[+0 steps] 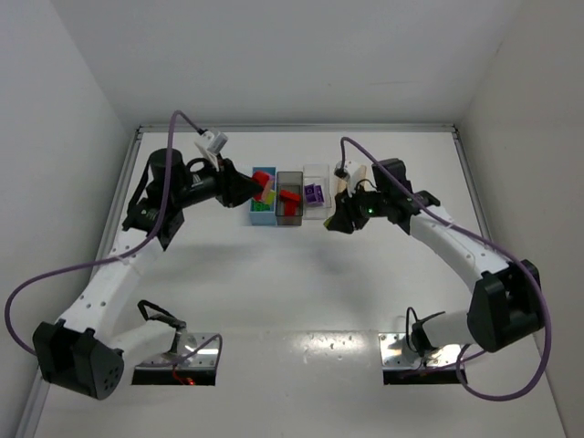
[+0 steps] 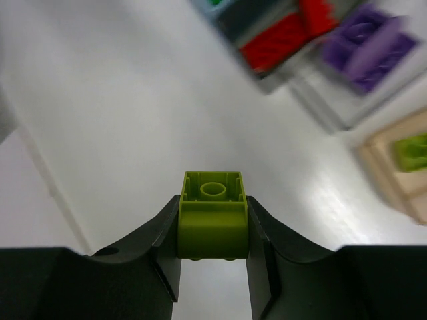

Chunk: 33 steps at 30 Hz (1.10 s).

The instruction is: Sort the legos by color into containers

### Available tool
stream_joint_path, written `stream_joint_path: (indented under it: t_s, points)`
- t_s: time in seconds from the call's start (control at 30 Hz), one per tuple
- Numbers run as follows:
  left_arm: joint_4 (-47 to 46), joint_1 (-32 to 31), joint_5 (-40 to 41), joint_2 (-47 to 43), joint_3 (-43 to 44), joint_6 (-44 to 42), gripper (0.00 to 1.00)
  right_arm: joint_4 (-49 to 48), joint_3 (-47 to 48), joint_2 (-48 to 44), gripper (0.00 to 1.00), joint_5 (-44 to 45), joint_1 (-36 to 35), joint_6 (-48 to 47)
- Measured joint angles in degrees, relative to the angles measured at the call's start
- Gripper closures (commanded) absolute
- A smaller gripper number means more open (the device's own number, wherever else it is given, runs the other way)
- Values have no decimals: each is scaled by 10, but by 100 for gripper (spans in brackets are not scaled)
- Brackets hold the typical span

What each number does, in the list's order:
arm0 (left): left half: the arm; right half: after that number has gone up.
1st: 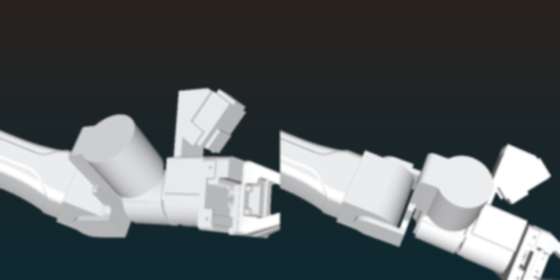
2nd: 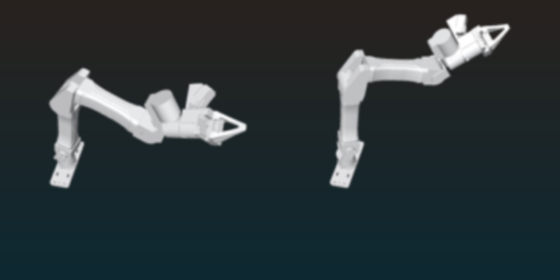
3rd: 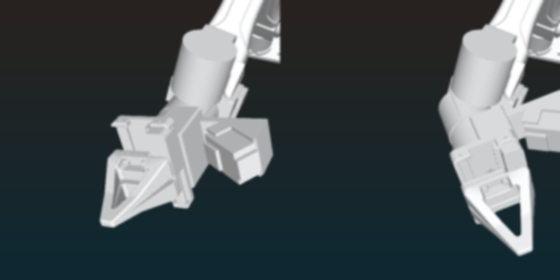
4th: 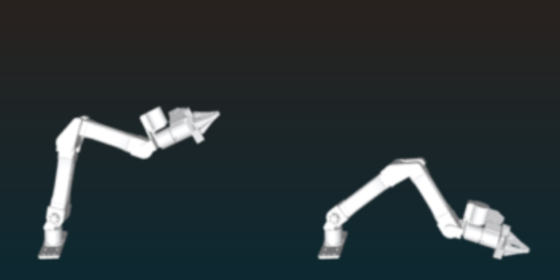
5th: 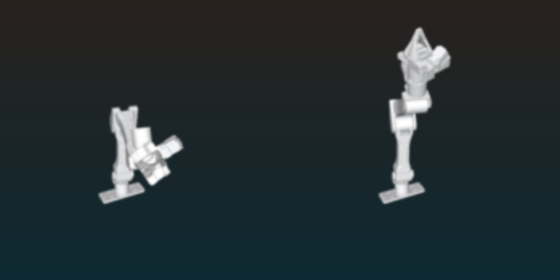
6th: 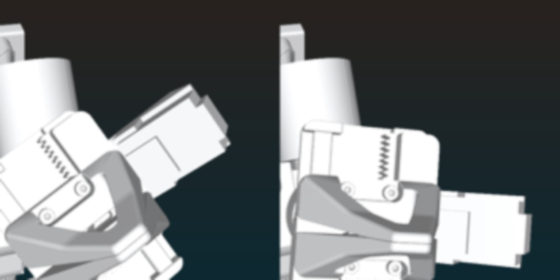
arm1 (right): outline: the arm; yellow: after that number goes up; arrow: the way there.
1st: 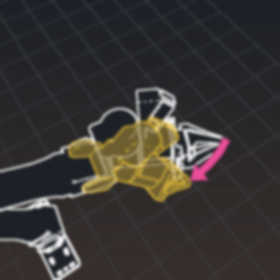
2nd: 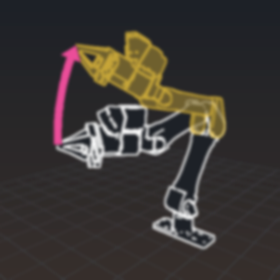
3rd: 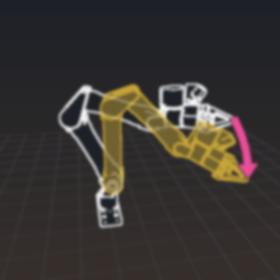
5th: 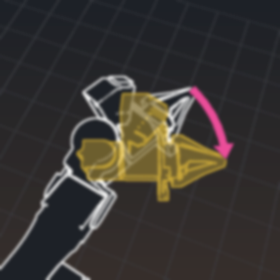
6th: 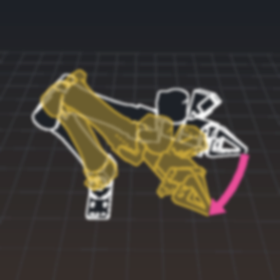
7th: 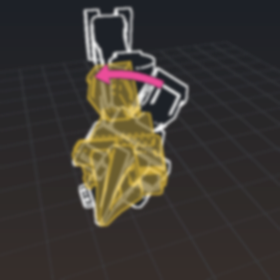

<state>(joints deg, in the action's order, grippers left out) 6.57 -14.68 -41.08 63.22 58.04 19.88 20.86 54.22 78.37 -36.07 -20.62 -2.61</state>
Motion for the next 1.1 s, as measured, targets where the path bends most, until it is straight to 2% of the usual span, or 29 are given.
stream_joint_path:
  t_s: [0.1,0.27,0.43,0.53,0.63,0.73,0.77,0.87,1.0,1.1]
  points:
    - [12,4,55,-32,-18,-15,99,-27,45,43,98,105,2,17]
    - [50,9,102,-30,-32,-33,98,-68,114,129,98,212,7,27]
    - [65,9,118,-24,-33,-47,97,-89,142,190,98,274,15,29]
    - [71,9,122,-17,-33,-51,97,-91,143,215,91,299,21,29]
    - [72,9,124,-5,-32,-55,97,-95,144,232,87,318,27,29]
    - [73,9,125,9,-29,-55,97,-99,145,249,70,330,34,29]
    - [75,9,125,14,-27,-55,97,-100,146,254,55,331,36,29]
    - [75,9,126,21,-26,-55,97,-101,148,264,31,333,40,33]
    - [76,9,125,27,-21,-54,97,-101,149,265,30,325,44,33]
    - [73,9,111,33,-17,-50,97,-102,147,254,30,277,45,39]
